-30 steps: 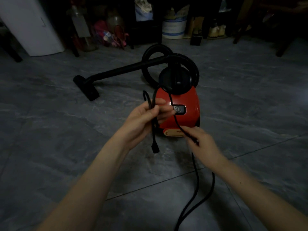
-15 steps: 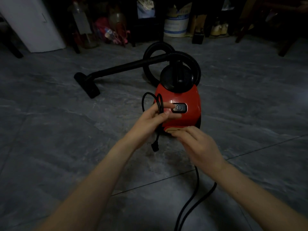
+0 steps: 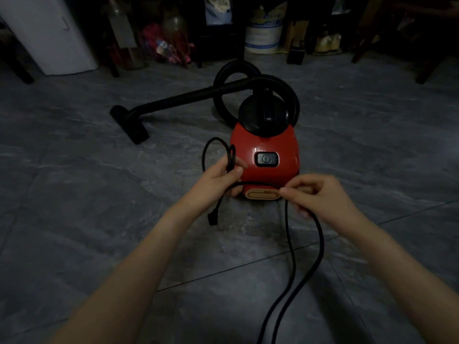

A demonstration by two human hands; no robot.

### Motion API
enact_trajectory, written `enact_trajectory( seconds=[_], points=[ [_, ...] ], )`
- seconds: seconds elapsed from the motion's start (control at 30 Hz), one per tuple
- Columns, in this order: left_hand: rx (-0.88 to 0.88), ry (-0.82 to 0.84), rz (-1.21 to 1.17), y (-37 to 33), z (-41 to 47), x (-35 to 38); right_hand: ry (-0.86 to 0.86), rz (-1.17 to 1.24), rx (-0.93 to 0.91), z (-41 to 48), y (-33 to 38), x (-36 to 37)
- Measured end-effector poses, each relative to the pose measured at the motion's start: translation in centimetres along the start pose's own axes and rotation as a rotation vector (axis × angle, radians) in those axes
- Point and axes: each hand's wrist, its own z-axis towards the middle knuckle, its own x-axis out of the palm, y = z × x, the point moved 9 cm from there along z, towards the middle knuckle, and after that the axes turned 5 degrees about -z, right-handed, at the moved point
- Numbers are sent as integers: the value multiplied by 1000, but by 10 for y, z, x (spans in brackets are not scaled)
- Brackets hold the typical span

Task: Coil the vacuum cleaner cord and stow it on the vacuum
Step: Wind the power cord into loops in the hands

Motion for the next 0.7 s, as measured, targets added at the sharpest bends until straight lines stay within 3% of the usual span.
enact_trajectory(
  seconds=[0.13,0.2,0.3,0.4,0.53,0.7],
  points=[
    [41,-136,20,-6,1,-23,441,172,163,-13,-15,24],
    [58,-203,17,-11,1,-35,496,241,207,-17,-18,28],
    [67,-183,7,-12,1,-35,264,195,187,-7,-19,13],
    [12,-85,-55,-7,0,-20,-10,-75,-65,3,9,-11],
    [-31,46,-47,-10,-3,0,-132,-256,-311,-2,41,-16],
    [-74,206,-142,-8,-5,23,-172,-137,-334,-5,51,-17]
  ],
)
